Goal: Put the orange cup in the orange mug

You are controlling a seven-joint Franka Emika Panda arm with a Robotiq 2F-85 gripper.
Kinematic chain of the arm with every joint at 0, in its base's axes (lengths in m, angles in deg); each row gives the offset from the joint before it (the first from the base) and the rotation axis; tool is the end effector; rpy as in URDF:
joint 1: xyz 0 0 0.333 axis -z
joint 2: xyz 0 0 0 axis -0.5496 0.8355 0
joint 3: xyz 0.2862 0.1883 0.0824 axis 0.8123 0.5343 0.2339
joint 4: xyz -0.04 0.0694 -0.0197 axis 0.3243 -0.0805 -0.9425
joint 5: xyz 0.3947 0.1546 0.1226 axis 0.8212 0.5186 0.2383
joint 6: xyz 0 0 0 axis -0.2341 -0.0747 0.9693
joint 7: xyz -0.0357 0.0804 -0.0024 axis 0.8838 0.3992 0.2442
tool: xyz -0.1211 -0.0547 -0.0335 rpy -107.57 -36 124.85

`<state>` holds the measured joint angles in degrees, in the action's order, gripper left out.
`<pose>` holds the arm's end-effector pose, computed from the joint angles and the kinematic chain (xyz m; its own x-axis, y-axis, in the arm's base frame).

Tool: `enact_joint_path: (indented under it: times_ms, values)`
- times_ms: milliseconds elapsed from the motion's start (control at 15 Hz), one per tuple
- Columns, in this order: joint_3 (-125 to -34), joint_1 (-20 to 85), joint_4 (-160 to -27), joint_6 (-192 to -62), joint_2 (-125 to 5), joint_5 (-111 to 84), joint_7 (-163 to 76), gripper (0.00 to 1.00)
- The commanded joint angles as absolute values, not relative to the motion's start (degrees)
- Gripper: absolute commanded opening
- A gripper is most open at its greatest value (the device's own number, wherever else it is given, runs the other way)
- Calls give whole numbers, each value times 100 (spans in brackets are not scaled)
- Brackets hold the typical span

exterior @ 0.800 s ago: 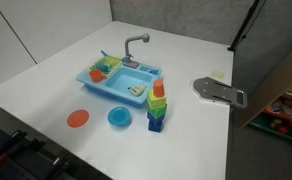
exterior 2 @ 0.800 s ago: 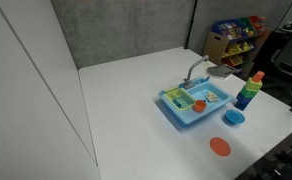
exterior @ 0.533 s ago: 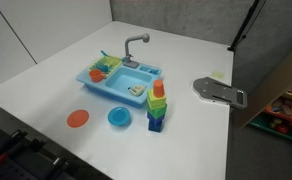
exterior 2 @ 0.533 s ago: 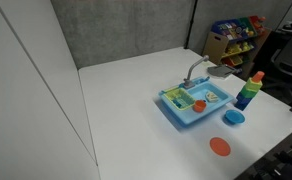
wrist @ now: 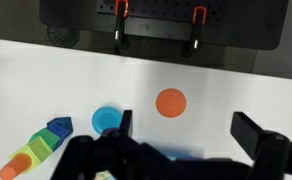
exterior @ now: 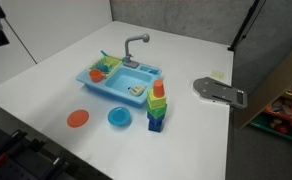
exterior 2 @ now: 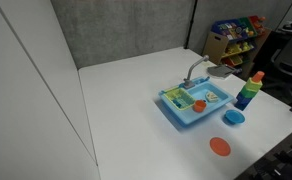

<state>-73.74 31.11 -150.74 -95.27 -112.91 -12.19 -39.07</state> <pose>0.3496 0.0220 0.4197 0.9817 0.0674 -0.1780 0.0774 -0.9957 0.0501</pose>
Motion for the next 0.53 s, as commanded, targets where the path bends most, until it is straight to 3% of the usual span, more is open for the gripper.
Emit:
enact_joint_path:
  times_ms: [0, 467]
  values:
    - [-7257, 3226, -14676, -10000, -10673, -1373, -4215, 100]
    - [-7358, 3798, -13876, -11043, -9445, -1974, -5042, 100]
